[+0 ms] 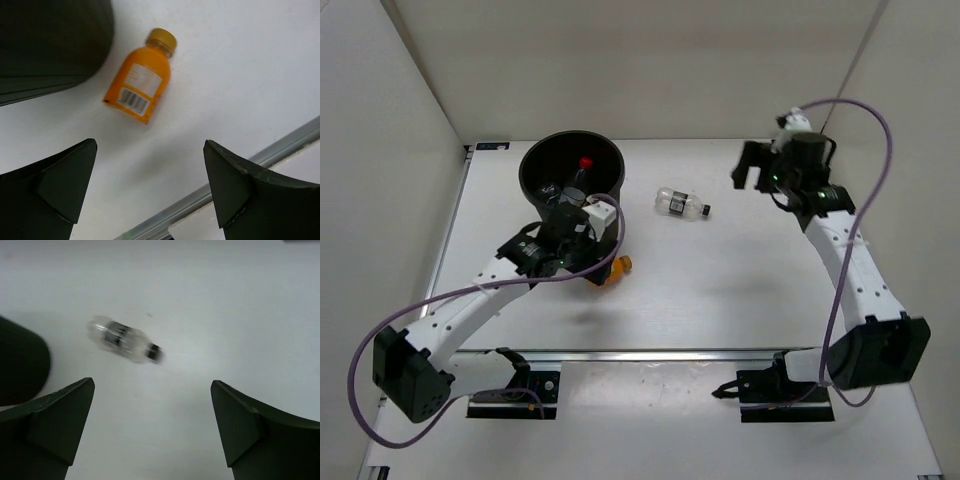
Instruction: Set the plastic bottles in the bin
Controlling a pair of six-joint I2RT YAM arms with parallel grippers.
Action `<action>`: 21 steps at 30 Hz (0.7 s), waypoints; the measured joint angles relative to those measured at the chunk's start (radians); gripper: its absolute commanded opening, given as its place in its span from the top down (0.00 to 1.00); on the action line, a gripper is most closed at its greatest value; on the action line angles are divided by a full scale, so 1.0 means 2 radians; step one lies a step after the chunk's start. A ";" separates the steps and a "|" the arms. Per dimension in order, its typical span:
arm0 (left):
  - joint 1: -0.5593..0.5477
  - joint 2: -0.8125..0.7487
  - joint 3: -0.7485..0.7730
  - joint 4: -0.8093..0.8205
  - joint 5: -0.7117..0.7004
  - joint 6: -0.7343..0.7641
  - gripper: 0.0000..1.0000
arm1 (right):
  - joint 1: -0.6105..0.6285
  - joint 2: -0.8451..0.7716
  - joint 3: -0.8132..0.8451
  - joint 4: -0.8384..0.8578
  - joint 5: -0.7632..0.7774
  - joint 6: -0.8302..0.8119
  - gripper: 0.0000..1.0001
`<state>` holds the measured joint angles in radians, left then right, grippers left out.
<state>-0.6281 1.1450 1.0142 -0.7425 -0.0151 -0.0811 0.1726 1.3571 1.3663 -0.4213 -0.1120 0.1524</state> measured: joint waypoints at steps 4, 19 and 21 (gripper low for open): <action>-0.044 0.048 0.000 0.013 0.002 0.019 0.02 | -0.082 -0.068 -0.088 -0.044 0.032 0.016 0.01; -0.112 0.122 -0.068 0.119 -0.145 0.045 0.01 | -0.181 -0.149 -0.185 -0.068 0.004 0.015 0.00; -0.121 0.135 -0.074 0.134 -0.170 0.055 0.01 | -0.181 -0.149 -0.190 -0.062 -0.001 0.014 0.01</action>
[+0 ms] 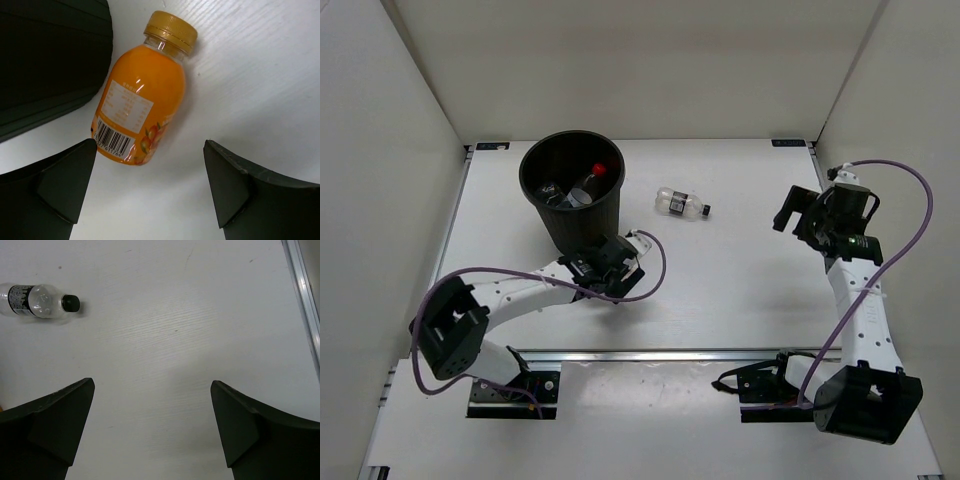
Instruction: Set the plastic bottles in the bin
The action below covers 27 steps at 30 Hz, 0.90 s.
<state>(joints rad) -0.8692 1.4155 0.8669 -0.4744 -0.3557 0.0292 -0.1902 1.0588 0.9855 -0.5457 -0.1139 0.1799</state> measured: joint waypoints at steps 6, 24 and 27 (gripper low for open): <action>-0.019 0.048 -0.006 0.045 -0.067 0.035 0.01 | -0.001 0.000 -0.019 0.017 -0.014 -0.001 0.01; -0.031 0.149 0.010 0.163 -0.136 0.091 0.02 | -0.001 0.005 -0.036 0.060 -0.050 -0.004 0.00; -0.032 0.179 0.039 0.166 -0.151 0.091 0.13 | -0.001 0.010 -0.037 0.064 -0.055 -0.007 0.01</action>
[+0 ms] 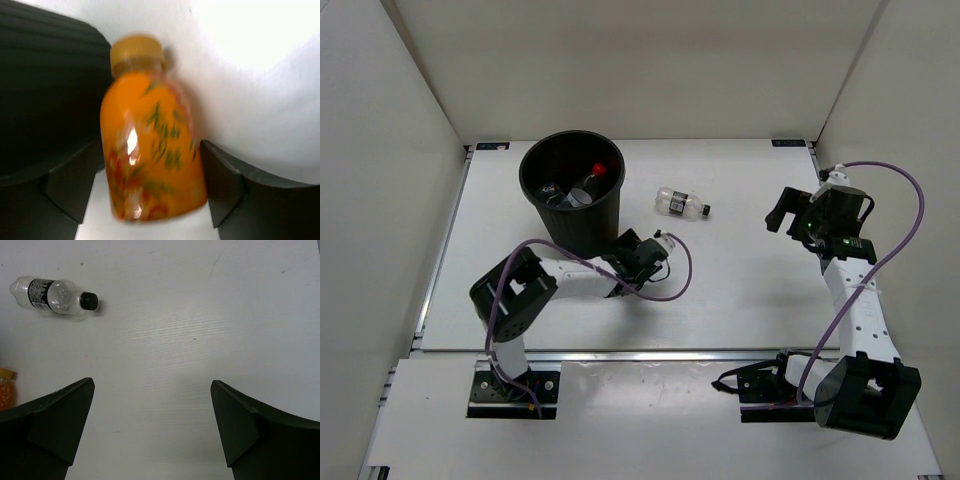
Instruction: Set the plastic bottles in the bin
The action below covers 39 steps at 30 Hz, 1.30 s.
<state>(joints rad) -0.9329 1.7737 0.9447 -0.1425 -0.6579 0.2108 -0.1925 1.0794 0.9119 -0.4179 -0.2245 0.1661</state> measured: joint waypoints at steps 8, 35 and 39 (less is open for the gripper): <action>-0.003 0.049 0.049 -0.015 -0.024 -0.004 0.51 | -0.010 -0.001 -0.008 0.007 -0.003 -0.007 0.01; 0.145 -0.175 0.253 -0.060 0.094 -0.138 0.31 | 0.085 0.011 -0.014 0.049 -0.024 -0.008 0.01; 0.168 -0.127 0.243 -0.118 0.053 -0.169 0.02 | 0.094 0.039 -0.014 0.049 -0.026 -0.008 0.01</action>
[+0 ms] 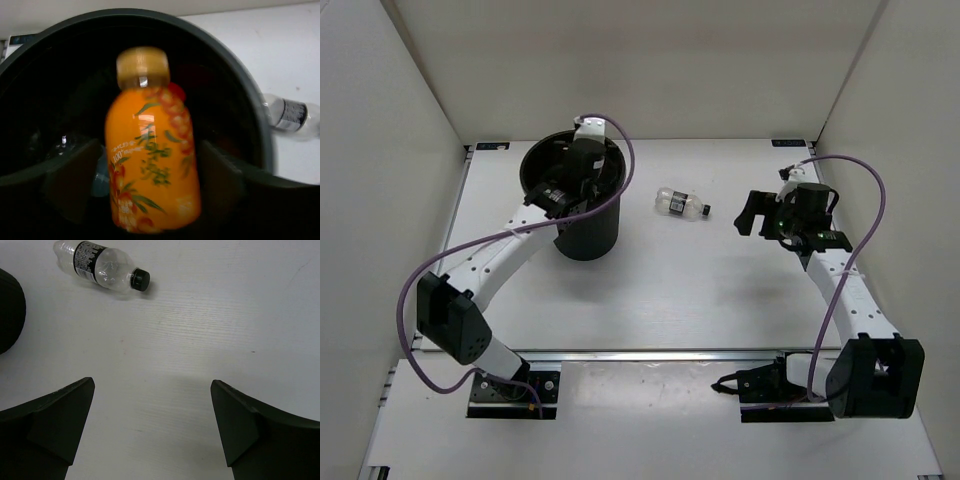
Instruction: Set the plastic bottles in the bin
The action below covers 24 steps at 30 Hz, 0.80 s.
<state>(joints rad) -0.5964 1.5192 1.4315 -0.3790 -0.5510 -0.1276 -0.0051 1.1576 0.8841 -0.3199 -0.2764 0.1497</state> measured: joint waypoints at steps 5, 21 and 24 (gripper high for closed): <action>0.022 -0.032 -0.001 -0.024 -0.007 -0.022 0.01 | 0.006 0.010 0.000 0.006 -0.007 -0.013 0.01; 0.183 -0.273 -0.158 -0.161 0.002 -0.169 0.01 | 0.068 0.256 0.192 0.058 -0.198 -0.253 0.01; 0.196 -0.315 -0.172 -0.213 -0.010 -0.187 0.02 | 0.054 0.333 0.256 0.060 -0.245 -0.245 0.01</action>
<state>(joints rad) -0.2039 0.8894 1.0882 -0.8055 -0.5716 -0.5011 0.1032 1.8233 1.3964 -0.1989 -0.7654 -0.3393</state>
